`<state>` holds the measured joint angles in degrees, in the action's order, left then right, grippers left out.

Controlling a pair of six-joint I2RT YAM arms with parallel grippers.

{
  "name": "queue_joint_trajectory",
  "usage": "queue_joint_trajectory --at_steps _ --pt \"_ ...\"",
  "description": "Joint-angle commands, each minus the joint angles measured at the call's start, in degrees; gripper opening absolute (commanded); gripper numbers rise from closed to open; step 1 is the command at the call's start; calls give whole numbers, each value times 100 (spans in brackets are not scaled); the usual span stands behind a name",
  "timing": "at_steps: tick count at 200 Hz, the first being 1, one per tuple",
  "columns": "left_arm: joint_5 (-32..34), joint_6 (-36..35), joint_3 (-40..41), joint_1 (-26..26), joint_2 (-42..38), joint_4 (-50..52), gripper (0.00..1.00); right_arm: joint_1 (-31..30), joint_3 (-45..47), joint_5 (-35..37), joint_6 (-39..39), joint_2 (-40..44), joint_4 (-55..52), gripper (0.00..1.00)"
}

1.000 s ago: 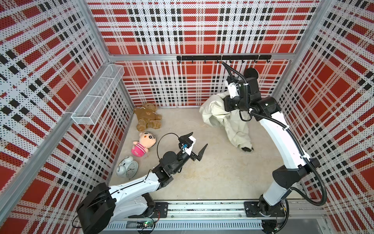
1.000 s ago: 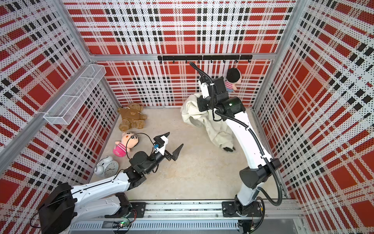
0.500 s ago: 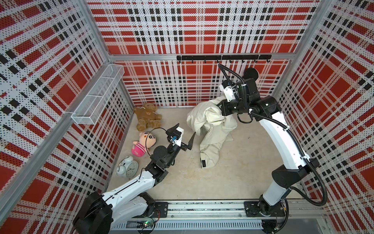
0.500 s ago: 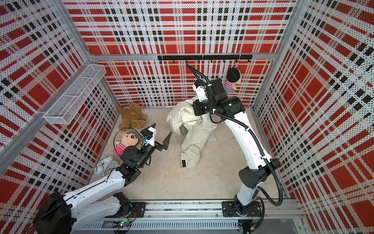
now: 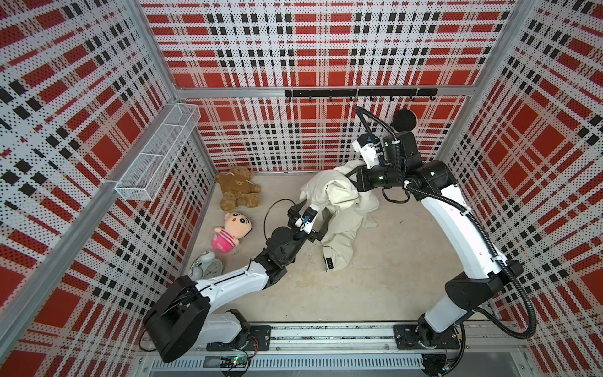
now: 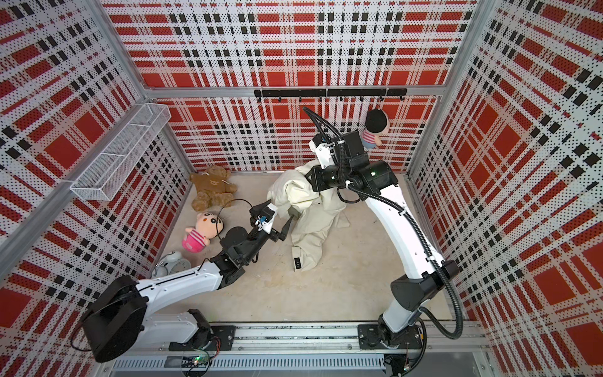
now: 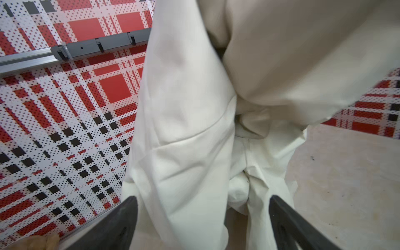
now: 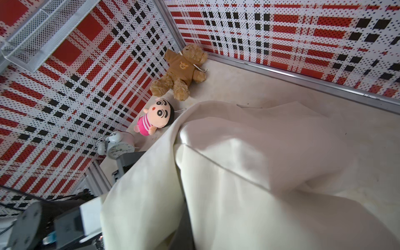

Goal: Unzip the jacket
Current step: Flatten out the jacket at the center of the board.

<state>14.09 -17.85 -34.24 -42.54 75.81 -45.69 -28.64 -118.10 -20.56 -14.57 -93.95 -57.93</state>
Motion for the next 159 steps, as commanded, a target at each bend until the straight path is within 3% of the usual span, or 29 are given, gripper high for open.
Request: queue_joint_trajectory --at_steps 1,20,44,66,83,93,100,105,109,119,122,141,159 --pt "957 -334 -239 -21 252 -724 87 -75 14 -579 -138 429 667 0" --pt "941 -260 -339 89 351 -1028 81 -174 114 -704 -147 487 669 0" --pt "358 -270 -556 211 394 -1056 67 -204 379 -629 -280 624 855 0" --pt "-23 -194 -751 324 280 -1011 44 -207 698 -750 -659 820 1373 0" --pt "-430 -27 -800 490 -21 -846 27 -109 523 -422 -685 749 1439 0" --pt "-669 75 -914 622 -214 -488 12 133 287 -352 -698 591 1385 15" --pt "-779 154 -1078 698 -326 -82 1 401 132 -431 -741 434 1388 42" --pt "-781 171 -1273 728 -382 381 0 624 29 -477 -794 310 1391 66" --pt "-781 191 -1462 752 -414 749 0 809 -57 -494 -836 187 1382 78" --pt "-891 220 -1887 810 -465 1639 0 1238 -296 -499 -855 -145 1246 88" --pt "-975 232 -2003 824 -477 1881 0 1353 -373 -452 -824 -249 1159 98" --pt "-1078 519 -2581 852 -485 2962 0 1749 -519 488 -467 -601 470 100" --pt "-1024 777 -2906 862 -480 3639 0 1733 1054 1105 6 167 930 100"
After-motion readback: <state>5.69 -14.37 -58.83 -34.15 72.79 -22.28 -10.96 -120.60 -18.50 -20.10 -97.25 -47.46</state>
